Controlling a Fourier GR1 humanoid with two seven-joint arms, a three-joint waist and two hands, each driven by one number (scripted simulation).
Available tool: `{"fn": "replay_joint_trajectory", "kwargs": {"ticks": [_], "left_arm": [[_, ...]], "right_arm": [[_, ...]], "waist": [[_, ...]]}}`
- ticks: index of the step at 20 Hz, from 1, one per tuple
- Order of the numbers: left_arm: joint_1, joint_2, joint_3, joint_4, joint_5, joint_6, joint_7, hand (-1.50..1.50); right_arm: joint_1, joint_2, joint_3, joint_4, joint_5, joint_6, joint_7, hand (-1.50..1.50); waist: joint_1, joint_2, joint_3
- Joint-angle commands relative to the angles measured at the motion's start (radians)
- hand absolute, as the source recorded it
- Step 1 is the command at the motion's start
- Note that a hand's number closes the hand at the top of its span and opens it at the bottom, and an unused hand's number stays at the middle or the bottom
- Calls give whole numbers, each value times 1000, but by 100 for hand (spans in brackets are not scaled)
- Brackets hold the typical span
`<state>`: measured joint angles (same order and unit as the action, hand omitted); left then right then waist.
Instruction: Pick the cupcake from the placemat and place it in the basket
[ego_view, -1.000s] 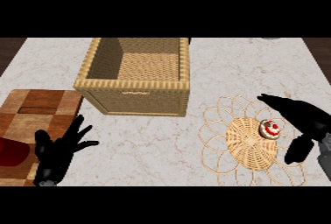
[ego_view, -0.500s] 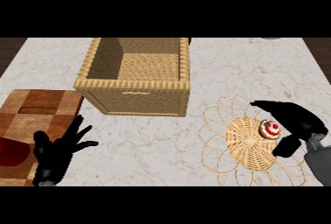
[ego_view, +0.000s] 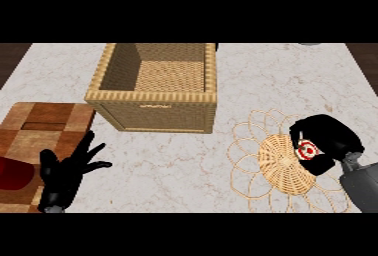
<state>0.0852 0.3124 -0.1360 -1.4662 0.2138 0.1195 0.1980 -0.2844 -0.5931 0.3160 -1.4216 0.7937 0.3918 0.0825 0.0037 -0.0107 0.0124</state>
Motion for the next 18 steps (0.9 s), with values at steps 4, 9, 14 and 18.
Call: {"fn": "replay_joint_trajectory", "kwargs": {"ticks": [4,9,14,18], "left_arm": [[7,7,-39,34,-9,-25,57,0],[-14,-3,-69,28,-18,-30,61,0],[-48,0,-88,40,-24,-42,81,0],[-43,-14,-94,35,-15,-37,82,0]], "right_arm": [[-87,424,216,-62,129,-11,403,150],[-167,585,312,-1,188,-44,639,150],[-279,591,389,-22,172,-174,853,150],[-316,592,318,-157,86,-452,916,150]], "waist": [[82,17,-21],[134,24,-20],[150,22,-15],[163,18,-4]]}}
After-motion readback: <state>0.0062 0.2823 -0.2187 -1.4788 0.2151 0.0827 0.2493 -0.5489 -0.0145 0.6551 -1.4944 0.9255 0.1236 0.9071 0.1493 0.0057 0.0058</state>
